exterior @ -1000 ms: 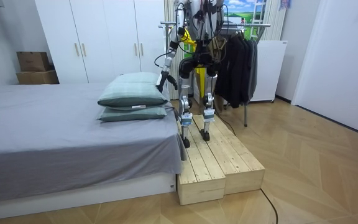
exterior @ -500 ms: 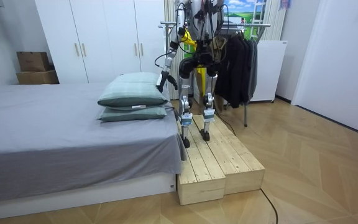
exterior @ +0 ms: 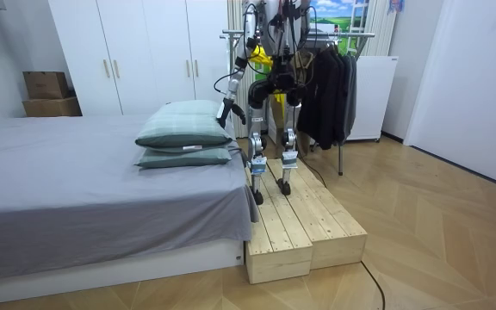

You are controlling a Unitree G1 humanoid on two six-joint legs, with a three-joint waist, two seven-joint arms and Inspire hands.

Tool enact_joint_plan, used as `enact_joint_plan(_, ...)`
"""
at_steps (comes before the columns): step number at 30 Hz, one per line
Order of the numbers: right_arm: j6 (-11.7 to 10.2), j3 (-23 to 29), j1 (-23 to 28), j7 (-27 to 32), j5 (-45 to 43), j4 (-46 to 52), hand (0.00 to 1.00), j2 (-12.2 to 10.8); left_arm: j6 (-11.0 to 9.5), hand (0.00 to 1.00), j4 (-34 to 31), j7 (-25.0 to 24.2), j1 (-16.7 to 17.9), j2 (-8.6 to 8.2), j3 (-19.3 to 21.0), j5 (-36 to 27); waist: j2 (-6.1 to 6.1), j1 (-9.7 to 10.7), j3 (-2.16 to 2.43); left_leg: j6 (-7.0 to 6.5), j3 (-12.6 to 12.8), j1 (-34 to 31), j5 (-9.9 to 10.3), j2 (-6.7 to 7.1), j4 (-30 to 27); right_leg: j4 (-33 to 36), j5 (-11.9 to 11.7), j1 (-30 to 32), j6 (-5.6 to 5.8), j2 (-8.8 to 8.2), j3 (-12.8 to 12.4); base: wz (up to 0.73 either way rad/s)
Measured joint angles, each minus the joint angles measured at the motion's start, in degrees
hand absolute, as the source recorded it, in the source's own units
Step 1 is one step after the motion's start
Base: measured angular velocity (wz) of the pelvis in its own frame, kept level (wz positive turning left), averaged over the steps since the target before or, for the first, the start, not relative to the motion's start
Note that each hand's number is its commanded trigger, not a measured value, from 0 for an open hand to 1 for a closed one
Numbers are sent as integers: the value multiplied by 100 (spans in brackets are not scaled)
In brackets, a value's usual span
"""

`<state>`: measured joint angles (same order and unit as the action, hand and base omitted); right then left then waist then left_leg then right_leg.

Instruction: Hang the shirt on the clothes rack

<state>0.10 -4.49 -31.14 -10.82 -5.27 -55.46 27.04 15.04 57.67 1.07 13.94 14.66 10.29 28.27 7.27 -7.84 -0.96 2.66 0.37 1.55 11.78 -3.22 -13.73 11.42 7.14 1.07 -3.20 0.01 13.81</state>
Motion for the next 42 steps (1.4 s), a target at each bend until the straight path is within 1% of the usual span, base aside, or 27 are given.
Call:
enact_joint_plan(2,-35,-19,0,53,-16,0,100,-31,0,0,0,0,-21,0,-2,5,-4,-26,-8,0,1,0,0,0,7,-12,-1,1,-1,2,-6,0)
enact_joint_plan(4,-125,-51,0,162,-233,0,100,-116,0,0,0,0,-38,7,16,-3,7,-34,-13,1,-8,6,-1,-1,11,-34,-6,-12,-8,9,3,0)
enact_joint_plan(7,-188,-80,1,329,-456,2,100,-192,0,0,0,5,-50,27,1,-68,15,-34,-23,1,-41,8,-1,0,13,-70,-14,-38,-9,16,32,5)
enact_joint_plan(11,-205,-184,-1,554,-610,2,100,-217,0,0,0,72,-51,45,-63,-176,26,-41,-42,1,-41,12,-1,-1,19,-72,-13,-40,-8,20,30,0)
enact_joint_plan(12,-203,-208,0,635,-660,1,100,-217,0,0,0,87,-53,45,-65,-177,32,-44,-59,1,-41,14,-1,-1,20,-72,-13,-40,-8,21,27,0)
enact_joint_plan(13,-205,-216,0,711,-692,1,100,-217,-1,0,0,116,-64,45,-89,-177,37,-48,-86,1,-41,15,-1,-1,20,-70,-13,-40,-8,23,24,0)
enact_joint_plan(15,-211,-216,0,820,-762,-3,100,-224,-3,0,0,159,-76,45,-108,-177,48,-51,-118,1,-41,14,-1,-2,20,-71,-13,-39,-8,24,25,0)
enact_joint_plan(16,-214,-215,9,895,-810,-12,100,-233,-3,0,0,192,-76,45,-123,-178,51,-51,-122,1,-41,13,-1,-3,23,-76,-12,-41,-6,27,26,0)
enact_joint_plan(22,-198,-215,42,1114,-890,-12,100,-252,-3,0,0,222,-75,45,-157,-176,55,-67,-117,3,-41,11,1,-3,40,-78,-11,-38,-6,60,33,0)
enact_joint_plan(26,-153,-167,45,1261,-1163,0,100,-316,-2,0,-37,222,-64,44,-156,-165,57,-72,-110,3,-40,10,2,-4,38,-81,-12,-38,-6,66,28,0)
enact_joint_plan(28,-119,-83,45,1347,-1307,2,100,-426,-2,0,-40,222,-65,45,-156,-163,57,-72,-97,3,-49,6,2,-6,34,-82,-13,-42,-9,70,35,0)
enact_joint_plan(33,-85,-81,45,1385,-1322,2,100,-525,-1,0,-52,222,-65,46,-155,-118,48,-76,-62,3,-64,8,1,-8,30,-81,-18,-50,-16,71,50,0)
enact_joint_plan(34,-54,-82,45,1387,-1330,2,91,-537,-1,0,-54,222,-65,46,-153,-114,47,-76,-48,3,-64,8,1,-8,30,-81,-20,-52,-19,71,50,0)
enact_joint_plan(35,-41,-82,45,1388,-1331,2,73,-542,-1,0,-54,222,-65,46,-153,-114,46,-76,-44,3,-64,11,1,-8,29,-81,-20,-57,-19,70,51,0)
enact_joint_plan(36,-13,-82,45,1388,-1332,2,64,-550,-1,0,-54,222,-65,46,-153,-114,47,-77,-43,3,-66,19,1,-8,27,-82,-20,-64,-19,70,52,0)
enact_joint_plan(37,2,-82,45,1388,-1334,1,41,-558,-1,0,-54,222,-65,46,-153,-114,48,-79,-42,3,-66,23,1,-8,25,-82,-21,-67,-20,69,52,0)
enact_joint_plan(38,3,-82,45,1388,-1347,2,8,-563,-1,0,-54,222,-65,46,-153,-115,49,-79,-41,3,-66,23,1,-8,23,-82,-22,-68,-21,69,52,0)
enact_joint_plan(39,5,-82,45,1388,-1412,2,0,-580,-1,0,-54,222,-65,46,-152,-115,49,-79,-41,3,-65,24,1,-8,21,-82,-24,-70,-23,69,50,0)
enact_joint_plan(42,4,-96,45,1389,-1551,5,0,-627,-1,0,-56,222,-66,45,-155,-110,50,-84,-40,2,-65,26,1,-9,22,-80,-24,-70,-23,71,46,0)
